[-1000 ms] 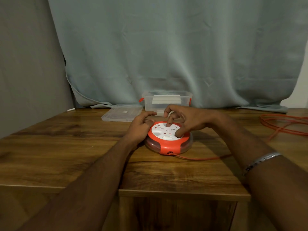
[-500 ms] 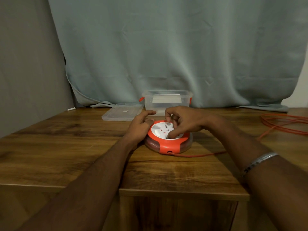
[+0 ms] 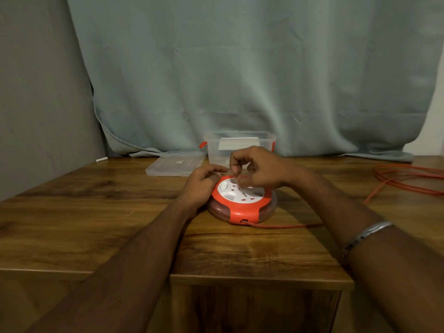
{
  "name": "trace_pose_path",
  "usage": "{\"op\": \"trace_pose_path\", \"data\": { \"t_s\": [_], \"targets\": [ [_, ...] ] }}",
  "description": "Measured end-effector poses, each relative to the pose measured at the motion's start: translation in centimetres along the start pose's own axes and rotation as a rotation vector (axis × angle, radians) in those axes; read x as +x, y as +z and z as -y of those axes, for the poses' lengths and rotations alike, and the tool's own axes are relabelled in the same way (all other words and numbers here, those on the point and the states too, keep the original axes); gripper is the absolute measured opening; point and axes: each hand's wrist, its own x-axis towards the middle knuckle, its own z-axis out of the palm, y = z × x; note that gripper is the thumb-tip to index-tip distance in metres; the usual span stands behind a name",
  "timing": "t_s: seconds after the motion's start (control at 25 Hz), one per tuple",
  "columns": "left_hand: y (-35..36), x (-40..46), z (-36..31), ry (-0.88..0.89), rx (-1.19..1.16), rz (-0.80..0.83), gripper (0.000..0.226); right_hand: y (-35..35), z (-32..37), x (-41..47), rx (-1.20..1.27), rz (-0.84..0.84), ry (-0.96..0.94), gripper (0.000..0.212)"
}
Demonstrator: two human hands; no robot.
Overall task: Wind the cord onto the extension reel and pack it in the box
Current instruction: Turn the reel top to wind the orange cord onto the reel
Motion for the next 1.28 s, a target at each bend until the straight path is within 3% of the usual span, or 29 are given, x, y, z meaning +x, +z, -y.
{"op": "trace_pose_path", "data": {
  "t_s": [0.12, 0.28, 0.6, 0.88, 1.12, 1.28],
  "targets": [
    [-0.1, 0.0, 0.0, -0.012, 0.023, 0.008, 0.029, -0.9, -0.3, -0.4, 0.035, 0.096, 0.044, 0.036],
    [-0.1, 0.1, 0.0, -0.008, 0.043, 0.004, 0.029, -1.6, -1.3, -0.5, 0.086, 0.149, 0.081, 0.048],
    [0.0, -0.2, -0.2, -0.006, 0.023, -0.007, 0.029, -1.9, -2.0, -0.6, 0.136, 0.193, 0.111, 0.045],
    [-0.1, -0.5, -0.5, -0.014, 0.029, -0.017, 0.029, -1.4, -2.0, -0.6, 0.055, 0.126, 0.125, 0.047],
    [-0.1, -0.5, -0.8, -0.019, 0.045, -0.024, 0.028, -0.5, -0.9, -0.4, -0.017, 0.138, 0.122, 0.033],
    [-0.1, -0.6, -0.7, -0.011, 0.025, -0.017, 0.029, 0.2, -0.4, -0.3, -0.077, 0.107, 0.120, 0.038]
  ]
}}
